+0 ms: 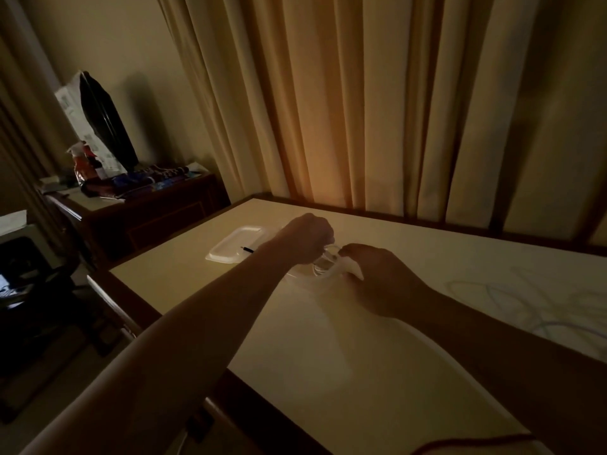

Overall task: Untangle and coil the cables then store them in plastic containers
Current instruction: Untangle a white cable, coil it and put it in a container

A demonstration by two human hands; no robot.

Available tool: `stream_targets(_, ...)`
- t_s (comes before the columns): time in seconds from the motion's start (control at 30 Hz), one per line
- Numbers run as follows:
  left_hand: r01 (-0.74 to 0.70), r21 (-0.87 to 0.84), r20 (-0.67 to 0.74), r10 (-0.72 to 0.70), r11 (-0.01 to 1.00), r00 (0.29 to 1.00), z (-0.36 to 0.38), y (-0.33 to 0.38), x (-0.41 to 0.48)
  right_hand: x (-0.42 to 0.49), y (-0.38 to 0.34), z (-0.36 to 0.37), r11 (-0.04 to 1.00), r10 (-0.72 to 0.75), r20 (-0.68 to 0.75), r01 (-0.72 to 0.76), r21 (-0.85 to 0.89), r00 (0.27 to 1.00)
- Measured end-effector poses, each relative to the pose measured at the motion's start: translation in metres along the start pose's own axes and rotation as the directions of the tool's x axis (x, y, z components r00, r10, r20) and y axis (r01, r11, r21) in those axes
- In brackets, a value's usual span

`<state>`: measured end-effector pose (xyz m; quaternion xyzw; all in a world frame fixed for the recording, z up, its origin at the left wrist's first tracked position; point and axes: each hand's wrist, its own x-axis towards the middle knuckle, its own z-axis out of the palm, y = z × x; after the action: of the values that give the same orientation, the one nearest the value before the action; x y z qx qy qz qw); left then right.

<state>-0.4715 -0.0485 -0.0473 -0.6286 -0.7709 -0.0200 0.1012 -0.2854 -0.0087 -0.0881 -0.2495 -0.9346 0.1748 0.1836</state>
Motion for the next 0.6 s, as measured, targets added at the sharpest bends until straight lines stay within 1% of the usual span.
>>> stream_targets(0.1,0.016,-0.033,-0.034,-0.017,0.999,0.999,-0.002,-0.002,-0.003,0.0,0.0,-0.004,0.999,0.041,-0.028,-0.04,0.024,0.999)
stream_targets(0.3,0.048,-0.11,-0.078,-0.057,0.993,0.995,0.002,-0.006,-0.008,0.0,-0.003,-0.012,0.996,0.082,-0.036,-0.08,0.046,0.996)
stream_targets(0.47,0.121,-0.194,-0.138,-0.149,0.973,0.979,0.003,-0.011,-0.013,0.001,-0.002,-0.013,0.995,0.081,-0.048,-0.079,0.053,0.996)
stream_targets(0.6,0.145,-0.238,-0.18,-0.19,0.96,0.965,-0.005,-0.008,-0.022,-0.001,-0.005,-0.019,0.997,0.072,-0.043,-0.07,0.029,0.996)
